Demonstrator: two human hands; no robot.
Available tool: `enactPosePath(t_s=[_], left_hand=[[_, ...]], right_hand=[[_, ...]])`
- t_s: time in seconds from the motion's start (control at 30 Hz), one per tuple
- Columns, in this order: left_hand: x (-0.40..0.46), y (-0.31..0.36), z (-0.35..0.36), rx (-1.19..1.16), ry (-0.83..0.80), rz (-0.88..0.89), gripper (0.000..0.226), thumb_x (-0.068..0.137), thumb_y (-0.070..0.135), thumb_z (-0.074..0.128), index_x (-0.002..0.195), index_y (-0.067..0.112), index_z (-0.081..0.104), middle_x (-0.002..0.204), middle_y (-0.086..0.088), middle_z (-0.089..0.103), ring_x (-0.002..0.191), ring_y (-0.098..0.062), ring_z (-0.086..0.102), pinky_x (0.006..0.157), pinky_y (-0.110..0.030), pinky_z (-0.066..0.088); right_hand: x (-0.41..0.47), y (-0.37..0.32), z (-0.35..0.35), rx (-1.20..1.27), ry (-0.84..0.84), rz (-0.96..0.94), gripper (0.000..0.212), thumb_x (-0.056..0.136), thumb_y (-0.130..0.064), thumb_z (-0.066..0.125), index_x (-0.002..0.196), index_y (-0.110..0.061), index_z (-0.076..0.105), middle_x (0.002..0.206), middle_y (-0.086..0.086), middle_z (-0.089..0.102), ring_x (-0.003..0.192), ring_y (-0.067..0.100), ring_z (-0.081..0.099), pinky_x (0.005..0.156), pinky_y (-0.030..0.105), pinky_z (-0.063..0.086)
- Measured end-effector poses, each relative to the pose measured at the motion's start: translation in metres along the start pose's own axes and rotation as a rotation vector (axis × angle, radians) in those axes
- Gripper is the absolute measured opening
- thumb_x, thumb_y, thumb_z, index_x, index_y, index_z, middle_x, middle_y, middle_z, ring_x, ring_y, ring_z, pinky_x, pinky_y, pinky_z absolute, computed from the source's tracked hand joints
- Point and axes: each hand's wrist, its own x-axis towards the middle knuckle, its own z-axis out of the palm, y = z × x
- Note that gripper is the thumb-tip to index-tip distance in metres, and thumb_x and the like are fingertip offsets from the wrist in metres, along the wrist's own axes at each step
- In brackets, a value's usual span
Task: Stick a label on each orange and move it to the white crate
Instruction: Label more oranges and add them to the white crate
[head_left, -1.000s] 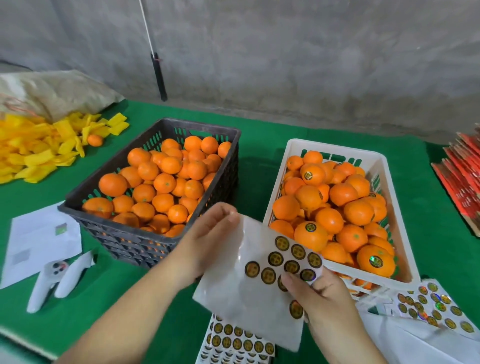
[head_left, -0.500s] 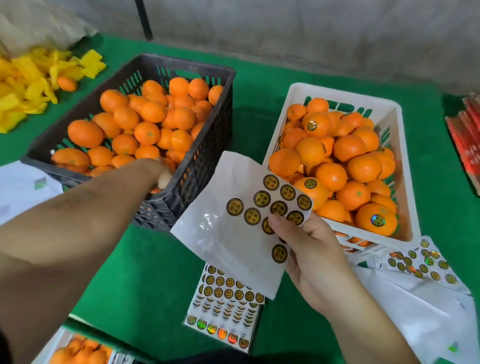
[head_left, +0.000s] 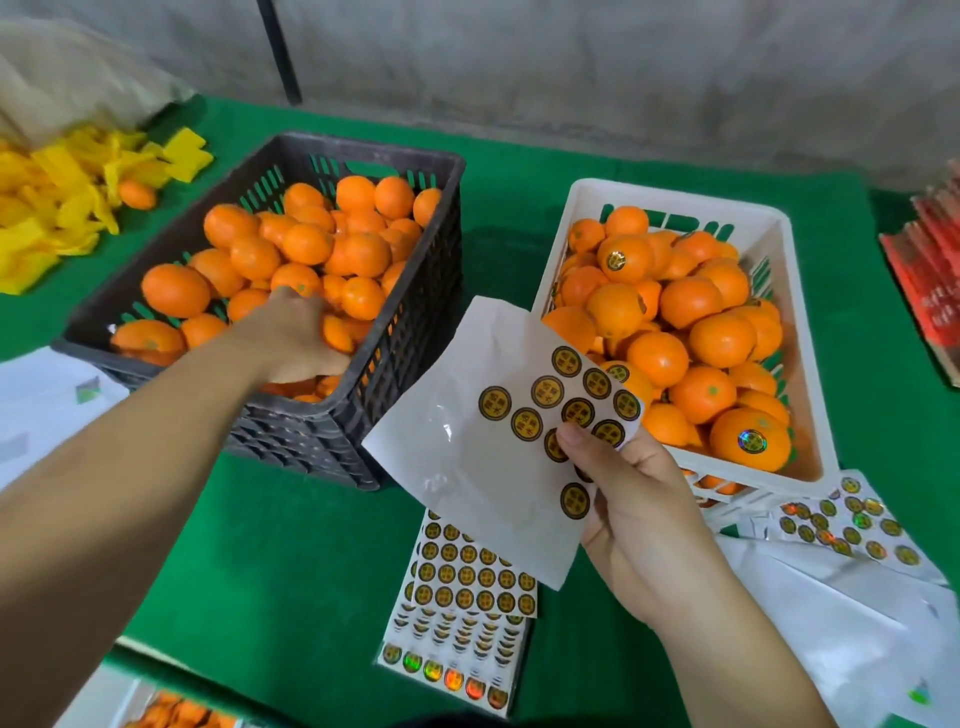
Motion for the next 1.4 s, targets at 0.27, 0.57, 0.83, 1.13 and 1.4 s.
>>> enactPosePath(t_s=[0.27, 0.57, 0.83, 1.13, 1.4], left_hand=[[-0.122, 0.074, -0.008, -1.752, -0.244, 0.097, 0.110, 0.036, 0.059, 0.098, 0.131, 0.017, 0.061, 0.132, -0.010, 0.069, 0.116, -0.026, 0.069, 0.091, -0.050, 0.056], [-0.163, 0.090, 0.056, -1.804, -0.289, 0.216, 0.070, 0.049, 0.039, 0.104, 0.110, 0.023, 0.073, 0.113, -0.014, 0.073, 0.098, -0.034, 0.074, 0.081, -0.046, 0.064], [-0.179, 0.095, 0.066, -1.706, -0.131, 0.294, 0.078, 0.044, 0.048, 0.103, 0.115, 0.028, 0.077, 0.112, -0.012, 0.077, 0.099, -0.029, 0.077, 0.078, -0.034, 0.062], [-0.184, 0.099, 0.066, -1.657, -0.122, 0.290, 0.085, 0.032, 0.044, 0.102, 0.110, 0.026, 0.078, 0.110, -0.022, 0.074, 0.095, -0.040, 0.075, 0.078, -0.047, 0.064], [-0.183, 0.113, 0.070, -1.754, -0.074, 0.190, 0.055, 0.047, 0.034, 0.085, 0.102, 0.027, 0.081, 0.106, -0.013, 0.078, 0.088, -0.026, 0.078, 0.067, -0.030, 0.062]], right_hand=[[-0.005, -0.019, -0.002, -0.238, 0.014, -0.095, 0.038, 0.093, -0.012, 0.066, 0.131, -0.014, 0.068, 0.129, 0.013, 0.074, 0.120, 0.035, 0.071, 0.095, 0.046, 0.062], [-0.019, -0.023, 0.003, -0.692, 0.031, -0.510, 0.055, 0.100, -0.006, 0.069, 0.140, -0.038, 0.051, 0.130, -0.005, 0.069, 0.113, 0.009, 0.071, 0.085, 0.025, 0.061], [-0.037, -0.011, 0.021, -1.475, 0.218, -0.720, 0.043, 0.092, -0.059, 0.060, 0.130, -0.041, 0.065, 0.142, -0.013, 0.045, 0.132, 0.012, 0.040, 0.104, 0.034, 0.042], [-0.038, -0.017, 0.022, -1.089, 0.019, -0.461, 0.023, 0.089, -0.046, 0.061, 0.106, -0.036, 0.073, 0.099, -0.021, 0.072, 0.095, 0.007, 0.069, 0.076, 0.019, 0.055], [-0.038, -0.021, 0.021, -0.986, 0.258, -0.755, 0.012, 0.097, -0.026, 0.068, 0.104, -0.032, 0.076, 0.093, -0.018, 0.074, 0.085, 0.003, 0.069, 0.072, 0.010, 0.049]])
